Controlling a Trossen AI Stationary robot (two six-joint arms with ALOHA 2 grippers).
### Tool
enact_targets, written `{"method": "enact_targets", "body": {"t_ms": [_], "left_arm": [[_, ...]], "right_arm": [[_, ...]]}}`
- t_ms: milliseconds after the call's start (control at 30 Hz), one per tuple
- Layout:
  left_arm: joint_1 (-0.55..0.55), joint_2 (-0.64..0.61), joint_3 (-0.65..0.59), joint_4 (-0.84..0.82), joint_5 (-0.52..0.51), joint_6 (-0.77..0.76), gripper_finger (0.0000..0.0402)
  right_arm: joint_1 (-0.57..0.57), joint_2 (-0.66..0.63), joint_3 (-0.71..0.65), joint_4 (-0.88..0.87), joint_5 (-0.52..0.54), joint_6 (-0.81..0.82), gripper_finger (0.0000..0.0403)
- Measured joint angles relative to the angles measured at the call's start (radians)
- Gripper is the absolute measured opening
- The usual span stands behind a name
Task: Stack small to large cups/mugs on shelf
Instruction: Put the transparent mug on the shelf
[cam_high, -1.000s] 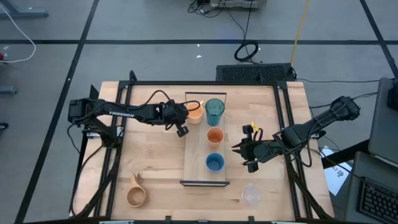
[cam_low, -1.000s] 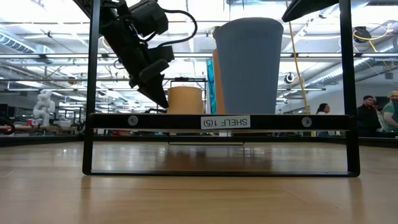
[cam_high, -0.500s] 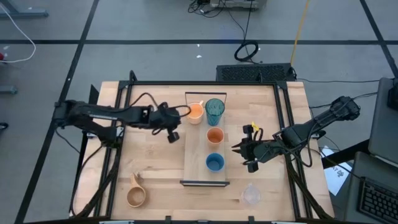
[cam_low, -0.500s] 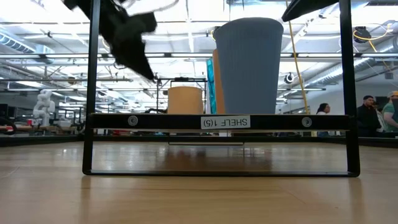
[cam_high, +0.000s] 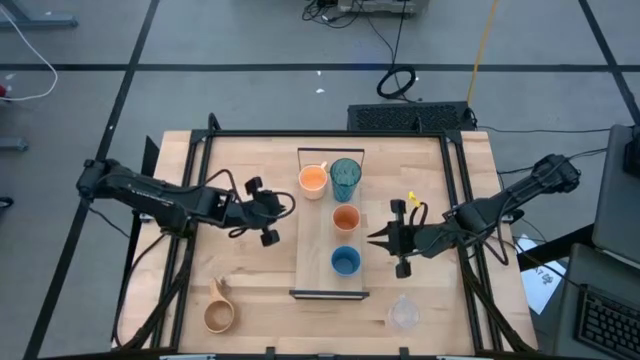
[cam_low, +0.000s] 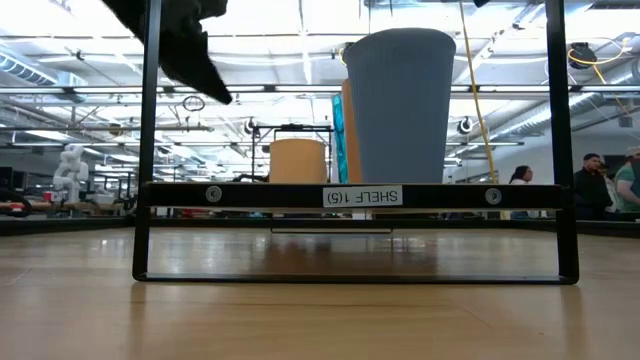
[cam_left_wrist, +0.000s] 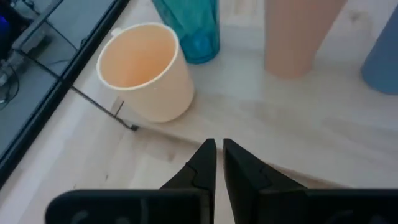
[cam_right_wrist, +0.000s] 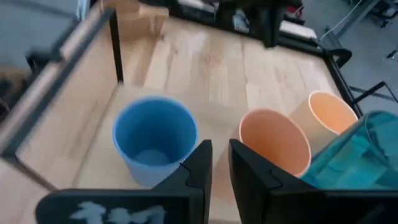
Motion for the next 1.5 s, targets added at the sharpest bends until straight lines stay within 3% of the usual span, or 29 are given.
{"method": "enact_targets", "body": {"t_ms": [500, 767, 1100, 1300, 1500], "left_arm": [[-0.038, -0.013, -0.117, 0.11, -0.007, 0.011, 0.003], [-0.079, -0.092, -0.173, 0.164, -0.103, 0.015, 0.003], [-0.11, -0.164, -0.231, 0.213, -0.114, 0.001, 0.003], [-0.139, -0.163, -0.242, 0.207, -0.098, -0.026, 0.003], [-0.193, -0.162, -0.243, 0.21, -0.097, -0.06, 0.003]], "right_arm": [[0.041, -0.004, 0.073, 0.024, -0.001, 0.262, 0.0042], [0.083, 0.027, 0.173, 0.014, -0.002, 0.325, 0.0042], [0.142, 0.214, 0.395, -0.235, -0.006, 0.473, 0.0042], [0.193, 0.33, 0.544, -0.354, -0.084, 0.599, 0.0042], [0.246, 0.414, 0.602, -0.431, -0.186, 0.782, 0.0042]]}}
